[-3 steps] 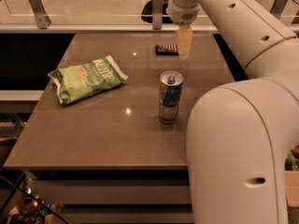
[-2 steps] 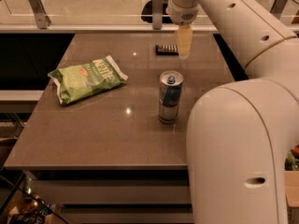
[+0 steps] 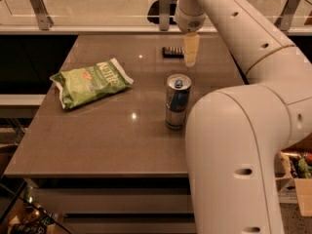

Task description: Pick rxbar chocolate

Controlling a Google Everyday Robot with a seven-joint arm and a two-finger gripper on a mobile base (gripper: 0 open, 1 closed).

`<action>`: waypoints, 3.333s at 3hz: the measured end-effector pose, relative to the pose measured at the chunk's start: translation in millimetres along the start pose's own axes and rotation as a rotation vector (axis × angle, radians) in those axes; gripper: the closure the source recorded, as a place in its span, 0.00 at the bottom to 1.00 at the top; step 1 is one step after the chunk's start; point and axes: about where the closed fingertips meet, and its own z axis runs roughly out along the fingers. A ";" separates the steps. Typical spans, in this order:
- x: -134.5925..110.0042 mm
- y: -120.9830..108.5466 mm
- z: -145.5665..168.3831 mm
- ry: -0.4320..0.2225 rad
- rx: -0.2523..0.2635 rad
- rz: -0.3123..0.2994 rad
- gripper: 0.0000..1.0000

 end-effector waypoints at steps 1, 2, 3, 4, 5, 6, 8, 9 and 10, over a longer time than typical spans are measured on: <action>1.5 -22.4 25.2 0.008 -0.003 -0.036 0.00; 4.5 -27.6 38.6 -0.005 0.017 -0.025 0.00; 5.7 -30.6 42.8 -0.010 0.027 -0.023 0.00; 4.7 -37.0 44.5 -0.006 0.043 -0.032 0.00; 2.2 -42.0 43.9 0.003 0.050 -0.051 0.00; -0.3 -43.8 45.5 0.008 0.047 -0.065 0.00; -5.0 -40.1 57.4 -0.002 0.021 -0.077 0.00; -5.0 -41.1 54.7 -0.002 0.021 -0.077 0.17; -5.2 -41.0 53.4 -0.002 0.021 -0.077 0.40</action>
Offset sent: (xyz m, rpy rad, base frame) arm 0.0617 -0.0058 0.0092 -0.0676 0.0404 0.0486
